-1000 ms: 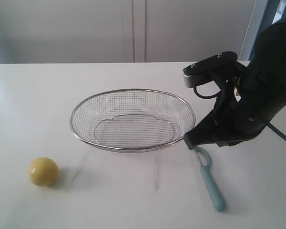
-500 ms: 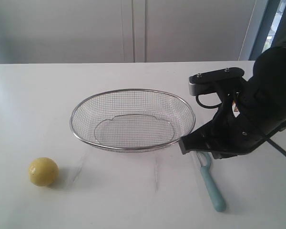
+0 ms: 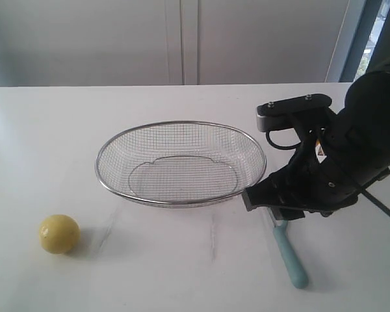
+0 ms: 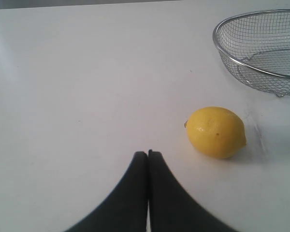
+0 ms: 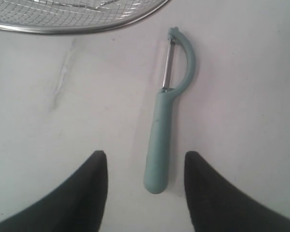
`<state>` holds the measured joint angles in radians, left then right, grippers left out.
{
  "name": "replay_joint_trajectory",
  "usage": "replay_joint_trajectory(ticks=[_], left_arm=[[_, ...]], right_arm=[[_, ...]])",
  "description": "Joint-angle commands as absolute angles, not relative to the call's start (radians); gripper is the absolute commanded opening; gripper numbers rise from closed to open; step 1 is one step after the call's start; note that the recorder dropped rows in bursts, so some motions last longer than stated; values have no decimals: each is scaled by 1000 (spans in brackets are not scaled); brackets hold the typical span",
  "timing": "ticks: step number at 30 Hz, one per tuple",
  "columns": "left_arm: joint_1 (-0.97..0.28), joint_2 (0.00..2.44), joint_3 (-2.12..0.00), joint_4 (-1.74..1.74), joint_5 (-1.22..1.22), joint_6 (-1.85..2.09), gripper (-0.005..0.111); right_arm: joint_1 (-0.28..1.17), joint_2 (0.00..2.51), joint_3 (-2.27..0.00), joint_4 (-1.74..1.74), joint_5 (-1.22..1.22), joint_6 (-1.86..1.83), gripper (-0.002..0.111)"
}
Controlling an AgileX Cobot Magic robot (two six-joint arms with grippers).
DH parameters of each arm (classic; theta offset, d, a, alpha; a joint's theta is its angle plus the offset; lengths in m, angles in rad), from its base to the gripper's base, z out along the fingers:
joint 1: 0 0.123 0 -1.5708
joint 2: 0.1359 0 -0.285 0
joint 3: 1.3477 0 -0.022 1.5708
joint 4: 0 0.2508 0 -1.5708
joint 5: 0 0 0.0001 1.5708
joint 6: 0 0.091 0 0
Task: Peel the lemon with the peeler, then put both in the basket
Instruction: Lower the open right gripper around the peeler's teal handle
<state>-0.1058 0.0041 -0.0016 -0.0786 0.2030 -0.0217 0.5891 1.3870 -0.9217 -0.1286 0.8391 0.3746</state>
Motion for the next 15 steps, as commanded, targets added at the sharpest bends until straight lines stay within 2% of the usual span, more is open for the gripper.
replay_joint_trajectory(ticks=[1,5,15], left_arm=[[-113,0,0,-81,202,-21,0],[-113,0,0,-81,202,-21,0],[-113,0,0,-81,202,-21,0]], right_arm=[[593,1388,-917,-129,830,378,48],[593,1388,-917,-129,830,393,51],[593,1390,-917,-129,841,393,51]])
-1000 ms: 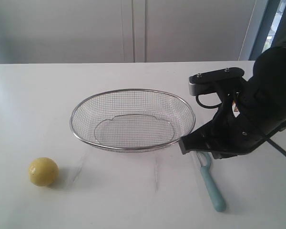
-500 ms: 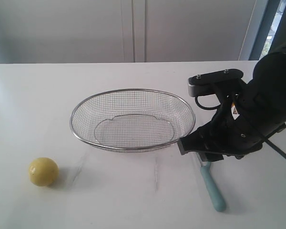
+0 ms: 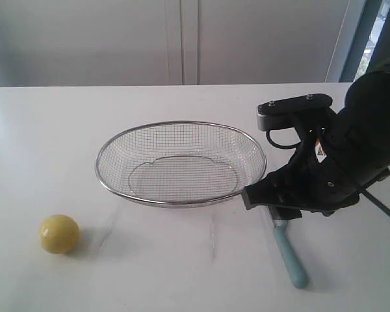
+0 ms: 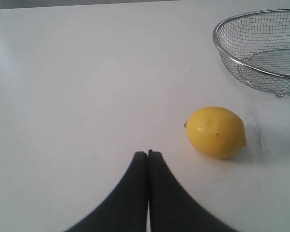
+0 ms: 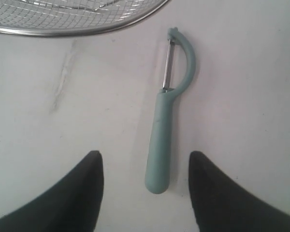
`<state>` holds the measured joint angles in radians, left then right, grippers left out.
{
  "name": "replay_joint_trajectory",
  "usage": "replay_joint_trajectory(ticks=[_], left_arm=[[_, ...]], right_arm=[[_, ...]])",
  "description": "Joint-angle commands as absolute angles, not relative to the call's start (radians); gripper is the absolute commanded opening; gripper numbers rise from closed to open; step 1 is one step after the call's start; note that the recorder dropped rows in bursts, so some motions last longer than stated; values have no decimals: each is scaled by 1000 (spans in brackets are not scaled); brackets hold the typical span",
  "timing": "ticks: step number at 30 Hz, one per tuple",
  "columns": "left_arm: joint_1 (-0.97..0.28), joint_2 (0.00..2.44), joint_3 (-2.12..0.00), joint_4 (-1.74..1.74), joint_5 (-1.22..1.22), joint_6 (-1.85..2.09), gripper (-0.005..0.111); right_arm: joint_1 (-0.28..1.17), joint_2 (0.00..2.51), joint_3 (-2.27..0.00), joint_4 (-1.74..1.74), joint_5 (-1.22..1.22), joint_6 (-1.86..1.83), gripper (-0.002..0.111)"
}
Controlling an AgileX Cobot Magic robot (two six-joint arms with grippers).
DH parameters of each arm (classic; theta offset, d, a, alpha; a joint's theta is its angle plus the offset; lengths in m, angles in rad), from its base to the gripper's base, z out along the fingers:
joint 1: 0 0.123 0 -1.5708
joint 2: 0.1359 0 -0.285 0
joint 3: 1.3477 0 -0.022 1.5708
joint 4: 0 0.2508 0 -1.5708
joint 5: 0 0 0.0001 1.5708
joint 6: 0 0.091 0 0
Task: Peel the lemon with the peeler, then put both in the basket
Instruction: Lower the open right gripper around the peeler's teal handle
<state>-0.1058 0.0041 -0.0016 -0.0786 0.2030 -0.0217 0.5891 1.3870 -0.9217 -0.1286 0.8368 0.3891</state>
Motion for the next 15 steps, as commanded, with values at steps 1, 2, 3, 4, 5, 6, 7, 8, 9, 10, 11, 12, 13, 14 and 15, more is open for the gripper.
replay_joint_trajectory(ticks=[1,2,3,4,5,6,7,8,9,10,11,12,13,14,15], left_arm=[[-113,0,0,-81,202,-21,0],[-113,0,0,-81,202,-21,0],[-113,0,0,-81,202,-21,0],[-113,0,0,-81,202,-21,0],[-113,0,0,-81,202,-21,0],[-113,0,0,-81,202,-21,0],[-113,0,0,-81,202,-21,0],[-113,0,0,-81,202,-21,0],[-113,0,0,-81,202,-21,0],[-113,0,0,-81,202,-21,0],[-113,0,0,-81,202,-21,0],[-113,0,0,-81,202,-21,0],[-113,0,0,-81,202,-21,0],[-113,0,0,-81,202,-21,0],[-113,0,0,-81,202,-21,0]], right_arm=[[593,1393,-917,-129,841,393,51],[593,1399,-917,-129,841,395,51],[593,1410,-917,-129,841,395,51],[593,1420,-917,-129,841,397,51],[593,1434,-917,-129,841,397,51],[593,1449,-917,-129,839,397,51],[593,1464,-917,-129,836,397,51],[593,1479,-917,-129,832,397,51],[593,1493,-917,-129,829,397,51],[593,1503,-917,-129,827,397,51],[593,1515,-917,-129,823,397,51],[593,1526,-917,-129,820,397,51],[593,1532,-917,-129,818,397,51],[593,1541,-917,-129,817,397,51],[593,1547,-917,-129,812,397,51]])
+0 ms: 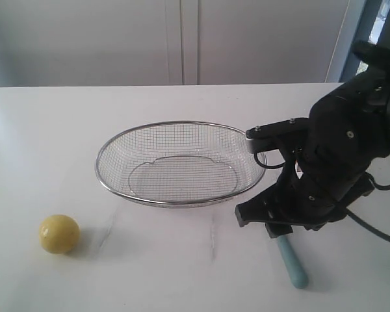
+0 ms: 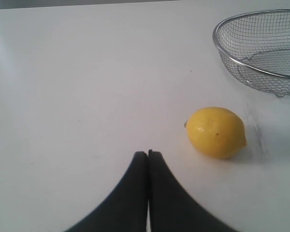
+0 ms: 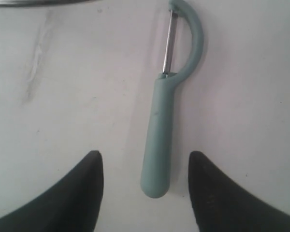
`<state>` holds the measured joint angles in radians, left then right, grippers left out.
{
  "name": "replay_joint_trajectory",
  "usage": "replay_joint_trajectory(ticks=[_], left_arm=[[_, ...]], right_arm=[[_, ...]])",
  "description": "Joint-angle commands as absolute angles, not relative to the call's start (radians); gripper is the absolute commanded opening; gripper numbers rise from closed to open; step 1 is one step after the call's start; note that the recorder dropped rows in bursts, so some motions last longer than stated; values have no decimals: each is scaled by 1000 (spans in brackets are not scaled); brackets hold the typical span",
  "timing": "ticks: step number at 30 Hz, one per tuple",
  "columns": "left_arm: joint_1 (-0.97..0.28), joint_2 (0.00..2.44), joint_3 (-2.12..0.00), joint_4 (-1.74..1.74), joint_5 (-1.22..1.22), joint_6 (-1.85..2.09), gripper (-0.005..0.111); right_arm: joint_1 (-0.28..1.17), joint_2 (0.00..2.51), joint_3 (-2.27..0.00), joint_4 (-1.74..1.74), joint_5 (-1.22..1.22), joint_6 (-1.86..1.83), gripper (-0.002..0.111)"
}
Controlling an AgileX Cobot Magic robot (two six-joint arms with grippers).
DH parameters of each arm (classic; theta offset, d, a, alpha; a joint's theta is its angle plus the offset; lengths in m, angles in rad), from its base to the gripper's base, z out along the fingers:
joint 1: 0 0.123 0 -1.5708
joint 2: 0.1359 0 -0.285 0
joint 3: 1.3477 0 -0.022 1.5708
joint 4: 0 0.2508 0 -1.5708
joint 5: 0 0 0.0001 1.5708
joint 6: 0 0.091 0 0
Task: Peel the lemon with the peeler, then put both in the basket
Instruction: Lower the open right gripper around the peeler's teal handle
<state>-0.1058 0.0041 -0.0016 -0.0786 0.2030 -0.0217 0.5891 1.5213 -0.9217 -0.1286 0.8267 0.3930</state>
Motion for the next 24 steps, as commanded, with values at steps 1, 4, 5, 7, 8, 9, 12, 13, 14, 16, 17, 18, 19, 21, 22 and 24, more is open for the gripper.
replay_joint_trajectory(ticks=[1,4,5,7,8,9,12,13,14,16,17,18,19,21,22,24], left_arm=[[-113,0,0,-81,202,-21,0],[-113,0,0,-81,202,-21,0],[-113,0,0,-81,202,-21,0],[-113,0,0,-81,202,-21,0],[-113,0,0,-81,202,-21,0],[-113,0,0,-81,202,-21,0],[-113,0,0,-81,202,-21,0],[-113,0,0,-81,202,-21,0],[-113,0,0,-81,202,-21,0],[-113,0,0,-81,202,-21,0],[-113,0,0,-81,202,-21,0],[-113,0,0,-81,202,-21,0],[-113,0,0,-81,202,-21,0],[-113,0,0,-81,202,-21,0],[-113,0,0,-81,202,-21,0],[-113,0,0,-81,202,-21,0]], right_arm=[[593,1552,-917,-129,812,397,51],[593,1563,-916,-124,802,397,51],[593,1564,-914,-124,797,397,51],[593,1564,-902,-124,765,397,51],[593,1566,-892,-124,756,397,51],[593,1566,-882,-124,749,397,51],[593,1566,-857,-124,731,397,51],[593,1566,-848,-124,725,397,51],[593,1566,-843,-124,719,397,51],[593,1566,-836,-124,702,397,51],[591,1568,-836,-124,702,397,51],[587,1568,-836,-124,701,397,49],[587,1568,-836,-124,701,397,48],[578,1568,-836,-126,699,397,45],[575,1568,-836,-126,696,397,45],[562,1568,-836,-126,691,397,45]])
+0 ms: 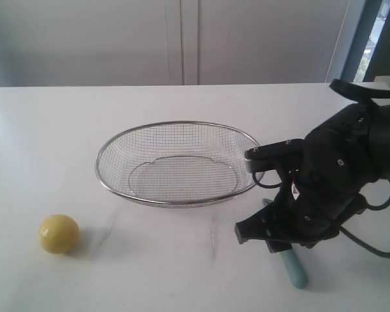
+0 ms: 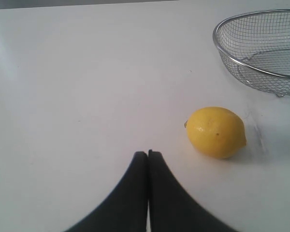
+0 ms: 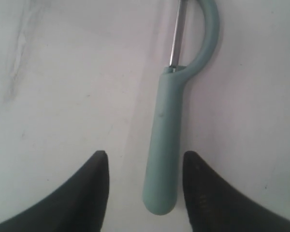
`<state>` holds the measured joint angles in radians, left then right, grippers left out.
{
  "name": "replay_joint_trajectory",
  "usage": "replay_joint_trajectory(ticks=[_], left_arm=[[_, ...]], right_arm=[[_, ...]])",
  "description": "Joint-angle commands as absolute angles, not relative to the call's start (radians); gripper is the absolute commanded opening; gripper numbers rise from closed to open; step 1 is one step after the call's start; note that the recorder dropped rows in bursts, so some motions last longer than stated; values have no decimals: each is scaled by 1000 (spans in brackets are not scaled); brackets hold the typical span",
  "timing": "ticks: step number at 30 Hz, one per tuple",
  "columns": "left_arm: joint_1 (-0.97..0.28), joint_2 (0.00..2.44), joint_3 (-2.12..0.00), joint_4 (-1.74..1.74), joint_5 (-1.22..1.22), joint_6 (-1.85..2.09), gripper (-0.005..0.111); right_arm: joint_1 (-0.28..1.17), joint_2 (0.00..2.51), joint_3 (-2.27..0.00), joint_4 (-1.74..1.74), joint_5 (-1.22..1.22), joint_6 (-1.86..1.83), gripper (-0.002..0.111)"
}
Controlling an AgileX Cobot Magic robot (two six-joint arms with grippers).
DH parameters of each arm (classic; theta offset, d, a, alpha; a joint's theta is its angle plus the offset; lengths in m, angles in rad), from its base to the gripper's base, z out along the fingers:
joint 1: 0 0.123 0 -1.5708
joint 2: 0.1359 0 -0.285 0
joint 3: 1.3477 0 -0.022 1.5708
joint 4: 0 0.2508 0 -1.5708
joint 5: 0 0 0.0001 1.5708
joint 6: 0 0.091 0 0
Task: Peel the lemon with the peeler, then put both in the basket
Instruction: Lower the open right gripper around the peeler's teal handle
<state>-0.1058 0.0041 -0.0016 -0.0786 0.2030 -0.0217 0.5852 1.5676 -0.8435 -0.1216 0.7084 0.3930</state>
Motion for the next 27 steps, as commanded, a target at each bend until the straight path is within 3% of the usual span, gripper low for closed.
replay_joint_trajectory(ticks=[1,27], left_arm=[[-113,0,0,-81,202,-21,0],[-113,0,0,-81,202,-21,0]], right_arm=[[557,1568,-836,-126,689,397,45],[558,1656,-836,-126,682,386,45]])
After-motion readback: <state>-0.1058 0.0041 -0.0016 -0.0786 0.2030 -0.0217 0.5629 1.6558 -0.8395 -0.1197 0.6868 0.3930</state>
